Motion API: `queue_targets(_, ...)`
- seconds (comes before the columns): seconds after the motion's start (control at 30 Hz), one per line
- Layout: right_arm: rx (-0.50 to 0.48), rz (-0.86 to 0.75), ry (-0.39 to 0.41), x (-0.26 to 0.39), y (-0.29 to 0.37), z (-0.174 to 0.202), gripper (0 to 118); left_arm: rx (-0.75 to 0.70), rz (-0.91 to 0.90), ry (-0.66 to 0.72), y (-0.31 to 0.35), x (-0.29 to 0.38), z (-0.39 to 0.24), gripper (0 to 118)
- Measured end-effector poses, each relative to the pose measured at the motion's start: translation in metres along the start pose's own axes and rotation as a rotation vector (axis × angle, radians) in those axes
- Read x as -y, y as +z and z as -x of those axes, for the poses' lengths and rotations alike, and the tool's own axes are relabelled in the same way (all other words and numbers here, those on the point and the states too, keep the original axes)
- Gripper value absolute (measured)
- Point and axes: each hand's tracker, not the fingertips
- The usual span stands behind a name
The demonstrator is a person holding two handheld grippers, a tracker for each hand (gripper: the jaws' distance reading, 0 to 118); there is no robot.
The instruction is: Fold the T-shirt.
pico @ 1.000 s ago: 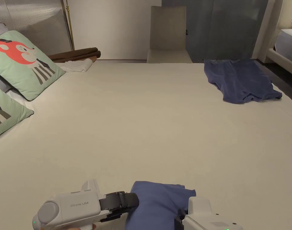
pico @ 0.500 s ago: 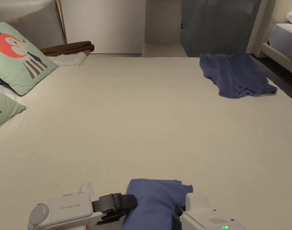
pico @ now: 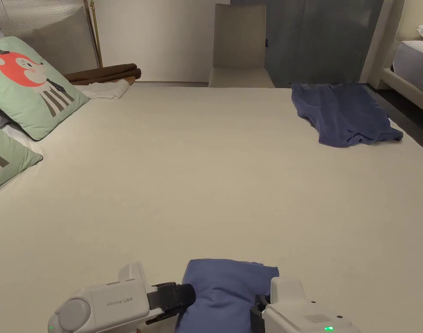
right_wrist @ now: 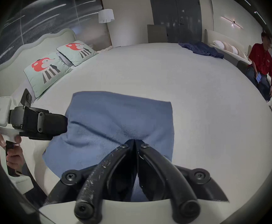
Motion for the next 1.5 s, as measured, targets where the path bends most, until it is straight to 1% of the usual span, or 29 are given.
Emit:
queue_targets(0.07,-0.007,-0.027,-0.003,-0.006,0.007,0.001,0,-0.014,-0.024,-0.011,0.013,-0.007,0.000,8)
queue_targets(0.13,-0.009,-0.064,0.013,-0.015,0.014,0.006,0,-0.044,-0.047,-0.033,0.028,-0.016,0.003,8)
queue_targets(0.2,-0.019,-0.090,0.027,-0.024,0.019,0.012,0,-0.105,-0.069,-0.063,0.042,-0.026,0.010,8)
queue_targets(0.3,-0.044,-0.126,0.038,-0.034,0.021,0.023,0,-0.110,-0.060,-0.034,0.061,-0.036,0.021,8)
queue_targets(0.4,-0.052,-0.133,0.050,-0.039,0.020,0.031,0,-0.132,-0.083,-0.050,0.083,-0.042,0.025,8)
queue_targets(0.5,-0.068,-0.133,0.072,-0.040,0.019,0.038,0,-0.251,-0.100,-0.125,0.116,-0.059,0.035,8)
queue_targets(0.6,-0.075,-0.142,0.088,-0.041,0.017,0.047,0,-0.364,-0.156,-0.135,0.157,-0.080,0.057,8)
queue_targets(0.73,-0.098,-0.158,0.097,-0.043,0.013,0.060,0,-0.569,-0.191,-0.154,0.209,-0.109,0.092,8)
queue_targets(0.83,-0.111,-0.159,0.115,-0.045,0.008,0.070,0,-0.706,-0.224,-0.132,0.242,-0.128,0.121,8)
queue_targets(0.9,-0.121,-0.155,0.121,-0.047,0.003,0.075,0,-0.762,-0.233,-0.108,0.261,-0.141,0.140,8)
queue_targets(1.0,-0.125,-0.148,0.128,-0.050,-0.003,0.082,0,-0.863,-0.232,-0.108,0.276,-0.154,0.163,8)
queue_targets(1.03,-0.125,-0.148,0.127,-0.051,-0.006,0.084,0,-0.896,-0.230,-0.086,0.278,-0.158,0.170,8)
queue_targets(1.1,-0.124,-0.147,0.124,-0.054,-0.009,0.088,0,-0.884,-0.221,-0.084,0.278,-0.163,0.178,8)
queue_targets(1.13,-0.124,-0.148,0.121,-0.055,-0.011,0.089,0,-0.874,-0.225,-0.074,0.279,-0.164,0.181,16)
queue_targets(1.17,-0.122,-0.150,0.119,-0.056,-0.011,0.090,0,-0.855,-0.233,-0.063,0.278,-0.164,0.182,37)
queue_targets(1.23,-0.115,-0.167,0.118,-0.059,-0.011,0.092,0,-0.844,-0.256,-0.067,0.274,-0.154,0.171,36)
queue_targets(1.27,-0.111,-0.180,0.118,-0.060,-0.009,0.092,0,-0.872,-0.279,-0.088,0.272,-0.151,0.166,36)
queue_targets(1.3,-0.105,-0.197,0.118,-0.061,-0.007,0.092,0,-0.860,-0.301,-0.118,0.272,-0.148,0.161,36)
queue_targets(1.33,-0.097,-0.214,0.115,-0.063,-0.004,0.092,0,-0.877,-0.324,-0.135,0.271,-0.145,0.155,36)
queue_targets(1.4,-0.083,-0.247,0.106,-0.066,0.004,0.091,0,-0.839,-0.366,-0.139,0.280,-0.153,0.155,36)
queue_targets(1.5,-0.054,-0.320,0.087,-0.072,0.022,0.084,0,-0.800,-0.441,-0.153,0.280,-0.150,0.123,36)
